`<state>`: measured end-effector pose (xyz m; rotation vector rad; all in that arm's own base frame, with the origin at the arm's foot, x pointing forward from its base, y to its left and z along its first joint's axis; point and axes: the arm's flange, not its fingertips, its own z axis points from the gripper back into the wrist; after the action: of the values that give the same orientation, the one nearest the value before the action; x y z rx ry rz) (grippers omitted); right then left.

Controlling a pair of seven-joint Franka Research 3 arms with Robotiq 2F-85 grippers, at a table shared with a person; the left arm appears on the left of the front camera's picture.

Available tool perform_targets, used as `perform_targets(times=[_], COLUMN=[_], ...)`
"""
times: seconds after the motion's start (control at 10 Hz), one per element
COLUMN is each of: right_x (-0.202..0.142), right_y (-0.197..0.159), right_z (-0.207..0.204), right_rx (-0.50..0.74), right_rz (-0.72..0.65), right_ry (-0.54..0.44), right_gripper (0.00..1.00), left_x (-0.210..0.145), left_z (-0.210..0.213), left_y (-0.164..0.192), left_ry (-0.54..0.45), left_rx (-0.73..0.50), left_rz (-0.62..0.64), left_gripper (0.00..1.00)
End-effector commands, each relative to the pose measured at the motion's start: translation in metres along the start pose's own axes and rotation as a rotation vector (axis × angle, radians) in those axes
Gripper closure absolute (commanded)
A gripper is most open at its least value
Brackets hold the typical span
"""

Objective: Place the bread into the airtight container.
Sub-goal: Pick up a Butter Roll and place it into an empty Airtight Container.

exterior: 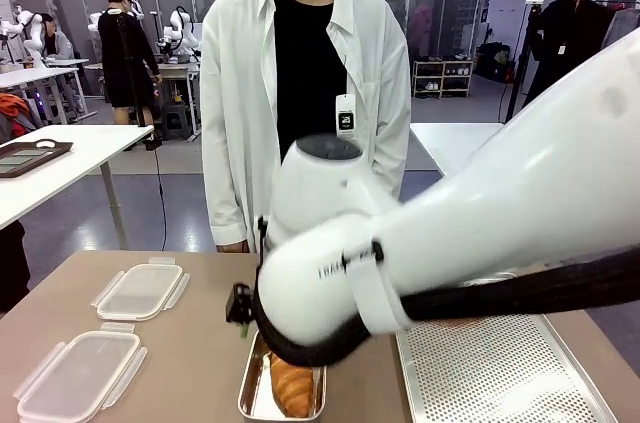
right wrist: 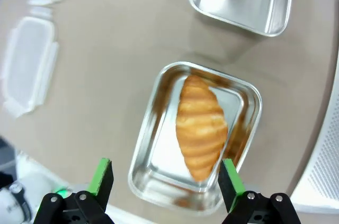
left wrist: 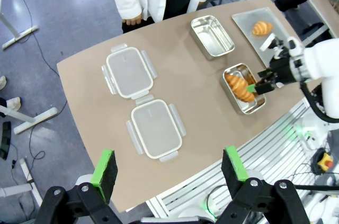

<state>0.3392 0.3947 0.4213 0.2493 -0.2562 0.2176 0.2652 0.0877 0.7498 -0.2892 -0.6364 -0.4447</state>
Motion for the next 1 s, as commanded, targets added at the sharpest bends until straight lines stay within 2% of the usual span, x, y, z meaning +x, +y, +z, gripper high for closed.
perform_targets(times=[0.0, 0.1, 0.3, 0.4, 0.5, 0.7, 0.9], right_x=[-0.005, -0.007, -0.011, -0.010, -0.011, -0.024, -0.043], right_y=[-0.015, -0.025, -0.057, -0.087, -0.118, -0.179, -0.242], right_z=[0.090, 0.122, 0.168, 0.183, 0.195, 0.218, 0.239], right_rx=[0.074, 0.033, 0.085, 0.100, 0.086, 0.078, 0.120], right_rz=[0.091, 0.120, 0.133, 0.235, 0.303, 0.312, 0.399], right_ry=[0.071, 0.043, 0.027, 0.013, -0.043, -0.107, -0.141], right_gripper=[0.00, 0.00, 0.00, 0.00, 0.00, 0.00, 0.00], left_x=[0.000, 0.000, 0.000, 0.000, 0.000, 0.000, 0.000], left_z=[0.001, 0.001, 0.001, 0.001, 0.001, 0.001, 0.001], left_y=[-0.001, -0.001, -0.001, -0.001, -0.001, -0.001, -0.001], left_ry=[-0.002, -0.002, -0.002, -0.002, -0.002, -0.002, -0.002], left_rx=[-0.006, -0.006, -0.006, -0.006, -0.006, -0.006, -0.006], left_rz=[-0.013, -0.013, -0.013, -0.013, -0.013, -0.013, -0.013], left_gripper=[0.00, 0.00, 0.00, 0.00, 0.00, 0.00, 0.00])
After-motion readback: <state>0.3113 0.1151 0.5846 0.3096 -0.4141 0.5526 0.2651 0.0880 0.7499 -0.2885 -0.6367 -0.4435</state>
